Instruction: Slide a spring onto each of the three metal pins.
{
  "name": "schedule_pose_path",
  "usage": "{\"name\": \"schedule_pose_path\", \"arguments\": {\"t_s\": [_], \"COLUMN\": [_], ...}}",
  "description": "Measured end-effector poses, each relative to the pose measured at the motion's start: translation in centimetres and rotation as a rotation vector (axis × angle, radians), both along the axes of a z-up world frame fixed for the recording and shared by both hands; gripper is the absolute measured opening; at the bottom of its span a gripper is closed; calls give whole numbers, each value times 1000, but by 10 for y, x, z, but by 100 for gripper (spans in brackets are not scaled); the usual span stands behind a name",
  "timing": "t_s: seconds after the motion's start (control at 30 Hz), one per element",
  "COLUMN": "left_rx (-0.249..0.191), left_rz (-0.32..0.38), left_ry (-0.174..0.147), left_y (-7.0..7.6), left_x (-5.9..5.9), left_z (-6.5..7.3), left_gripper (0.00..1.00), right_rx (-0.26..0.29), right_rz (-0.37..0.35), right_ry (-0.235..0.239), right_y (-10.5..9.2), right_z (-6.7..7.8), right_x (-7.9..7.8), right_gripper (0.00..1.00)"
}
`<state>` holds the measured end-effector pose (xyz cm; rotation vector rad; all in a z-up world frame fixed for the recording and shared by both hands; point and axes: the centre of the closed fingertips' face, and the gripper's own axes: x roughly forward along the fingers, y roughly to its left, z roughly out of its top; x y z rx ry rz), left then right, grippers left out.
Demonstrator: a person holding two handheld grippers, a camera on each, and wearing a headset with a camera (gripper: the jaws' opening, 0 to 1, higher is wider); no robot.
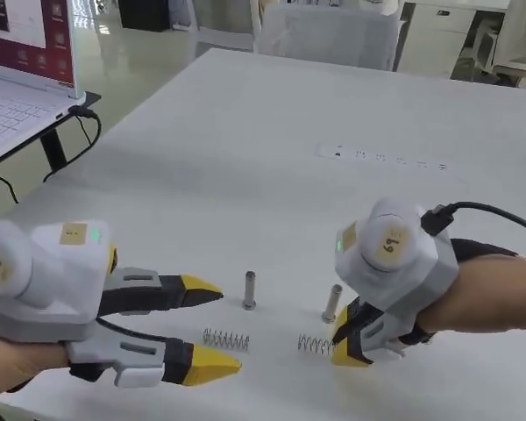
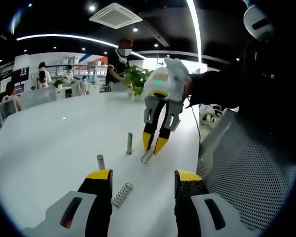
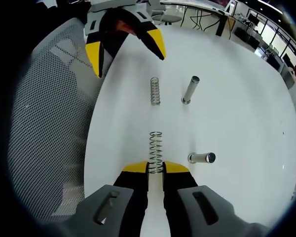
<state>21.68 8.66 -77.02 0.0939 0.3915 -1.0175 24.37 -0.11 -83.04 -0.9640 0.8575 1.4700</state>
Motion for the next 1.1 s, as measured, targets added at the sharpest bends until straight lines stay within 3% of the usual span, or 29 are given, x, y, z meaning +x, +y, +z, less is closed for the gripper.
{"name": "schedule_pose_path", "arguments": {"t_s": [0.37,0.77,1.1], "left_rx": [9,1,4], "left_rz": [-61,-109,-148], "left_ry": [-33,-69,-79], "left_y": [-13,-24,-33], "left_x": [5,4,3], "left_z": [14,27,30], "left_gripper": [42,36,29], "right_rx": [56,80,107], "right_rz": [24,80,100], "right_ry": [-14,-47,-54], "right_y": [11,26,32], "right_z": [37,58,69], "right_x": [-9,-19,-24], "right_gripper": [8,8,8]}}
